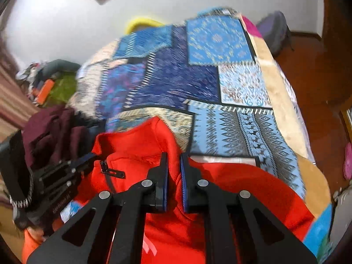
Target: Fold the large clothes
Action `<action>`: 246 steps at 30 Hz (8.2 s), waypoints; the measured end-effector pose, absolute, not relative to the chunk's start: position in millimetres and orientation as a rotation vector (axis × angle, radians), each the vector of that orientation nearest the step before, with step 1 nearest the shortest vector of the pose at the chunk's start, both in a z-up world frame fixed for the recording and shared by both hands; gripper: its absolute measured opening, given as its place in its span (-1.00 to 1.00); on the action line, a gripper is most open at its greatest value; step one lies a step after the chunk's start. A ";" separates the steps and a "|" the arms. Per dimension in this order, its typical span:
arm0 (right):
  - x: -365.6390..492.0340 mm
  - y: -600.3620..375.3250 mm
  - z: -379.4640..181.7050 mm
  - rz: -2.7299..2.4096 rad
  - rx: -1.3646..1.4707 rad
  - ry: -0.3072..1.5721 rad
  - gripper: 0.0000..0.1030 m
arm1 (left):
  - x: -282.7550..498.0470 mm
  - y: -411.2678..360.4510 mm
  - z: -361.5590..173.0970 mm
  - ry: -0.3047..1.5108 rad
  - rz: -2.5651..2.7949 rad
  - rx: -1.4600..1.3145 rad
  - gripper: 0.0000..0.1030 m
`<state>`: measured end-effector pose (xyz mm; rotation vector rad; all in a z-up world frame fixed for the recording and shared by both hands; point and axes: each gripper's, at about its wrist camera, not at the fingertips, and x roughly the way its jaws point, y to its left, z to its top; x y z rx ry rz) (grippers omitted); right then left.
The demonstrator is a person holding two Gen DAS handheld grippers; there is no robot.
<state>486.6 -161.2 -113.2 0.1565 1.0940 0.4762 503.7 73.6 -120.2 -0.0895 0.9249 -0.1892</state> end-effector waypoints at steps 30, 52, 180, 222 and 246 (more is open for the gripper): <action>260.5 -183.7 -116.5 0.431 -0.138 1.029 -0.67 | 261.7 43.3 -146.2 0.993 -0.239 0.153 0.39; 307.4 -156.8 -126.7 0.394 -0.100 1.019 0.07 | 317.9 94.6 -184.2 1.044 -0.105 -0.084 0.39; 416.5 -229.7 -137.3 0.256 0.142 1.097 -0.49 | 312.8 252.2 -190.1 1.019 0.105 -0.510 -0.65; 204.3 -273.3 -117.0 0.232 -0.037 1.067 0.18 | 131.5 231.2 -219.9 1.188 -0.044 -0.443 0.13; 240.6 -263.9 -156.8 0.350 0.319 1.143 -0.81 | 173.7 167.5 -218.3 1.145 -0.267 -0.562 -0.92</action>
